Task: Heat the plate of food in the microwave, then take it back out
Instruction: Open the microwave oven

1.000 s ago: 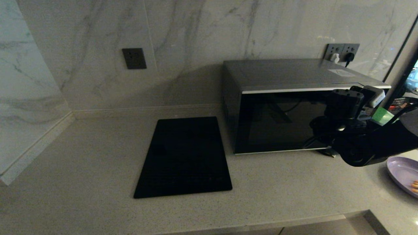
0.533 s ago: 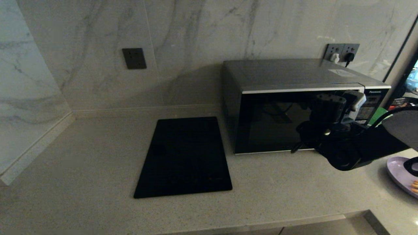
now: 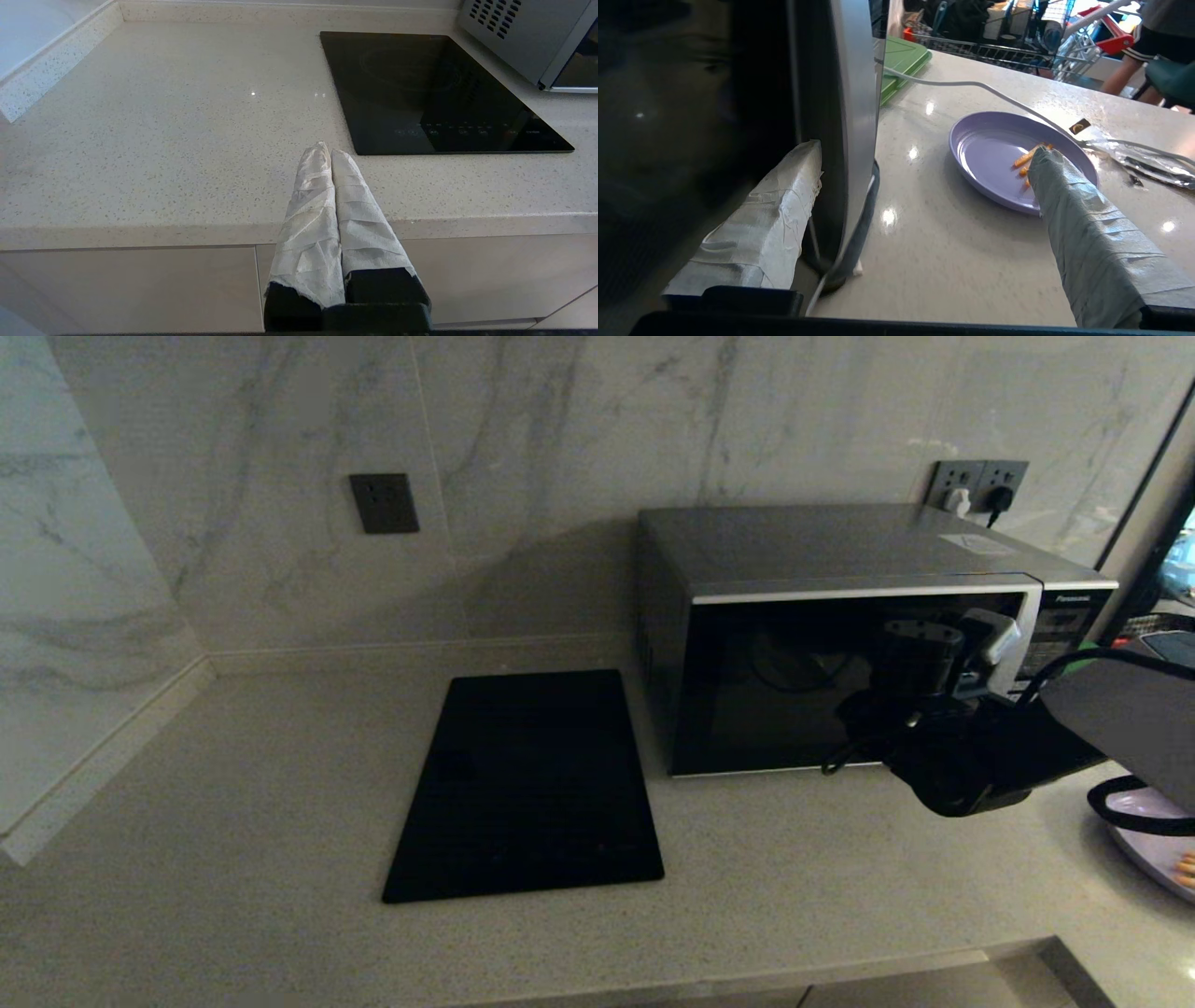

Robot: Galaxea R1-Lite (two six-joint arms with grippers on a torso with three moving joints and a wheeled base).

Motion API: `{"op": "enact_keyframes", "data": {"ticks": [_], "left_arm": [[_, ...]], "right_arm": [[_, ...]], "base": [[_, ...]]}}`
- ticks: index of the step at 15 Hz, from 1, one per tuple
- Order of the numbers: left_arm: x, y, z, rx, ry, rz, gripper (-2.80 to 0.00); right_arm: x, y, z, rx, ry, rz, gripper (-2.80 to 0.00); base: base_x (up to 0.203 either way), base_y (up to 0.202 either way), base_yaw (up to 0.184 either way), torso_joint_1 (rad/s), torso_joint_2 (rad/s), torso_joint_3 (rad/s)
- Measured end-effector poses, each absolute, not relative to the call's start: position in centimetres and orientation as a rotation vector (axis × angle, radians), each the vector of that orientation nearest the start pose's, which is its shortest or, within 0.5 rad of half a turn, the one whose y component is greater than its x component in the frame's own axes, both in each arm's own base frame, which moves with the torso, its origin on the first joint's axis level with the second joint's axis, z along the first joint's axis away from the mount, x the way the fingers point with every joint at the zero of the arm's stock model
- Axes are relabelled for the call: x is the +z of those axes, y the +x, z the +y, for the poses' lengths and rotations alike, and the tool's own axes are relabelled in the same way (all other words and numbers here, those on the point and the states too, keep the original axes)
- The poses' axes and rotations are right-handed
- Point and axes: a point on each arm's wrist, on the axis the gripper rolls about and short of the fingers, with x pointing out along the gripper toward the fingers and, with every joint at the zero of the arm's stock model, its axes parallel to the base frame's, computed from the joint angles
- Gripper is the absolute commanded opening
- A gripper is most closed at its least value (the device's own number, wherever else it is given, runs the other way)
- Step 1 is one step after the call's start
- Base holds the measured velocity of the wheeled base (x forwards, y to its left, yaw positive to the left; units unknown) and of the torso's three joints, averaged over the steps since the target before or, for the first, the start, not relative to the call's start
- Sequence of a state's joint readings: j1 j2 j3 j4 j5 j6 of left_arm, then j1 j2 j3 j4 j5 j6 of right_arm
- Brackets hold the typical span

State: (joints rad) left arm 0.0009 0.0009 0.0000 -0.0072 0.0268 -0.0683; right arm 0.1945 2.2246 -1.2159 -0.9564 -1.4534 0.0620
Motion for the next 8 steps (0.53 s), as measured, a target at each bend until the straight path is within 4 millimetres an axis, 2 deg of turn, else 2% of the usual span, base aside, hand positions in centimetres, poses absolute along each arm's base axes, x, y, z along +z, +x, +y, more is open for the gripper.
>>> {"op": "enact_keyframes", "data": {"ticks": [8], "left_arm": [[7.6,-2.3,0.1,0.028,-0.068,-0.007,-2.80]], "right_arm": [[12.0,42.7,3.3,-1.300,0.010,0.003,0.00]], "base": [[0.000,0.000,0.000,0.000,0.00,0.000]]}}
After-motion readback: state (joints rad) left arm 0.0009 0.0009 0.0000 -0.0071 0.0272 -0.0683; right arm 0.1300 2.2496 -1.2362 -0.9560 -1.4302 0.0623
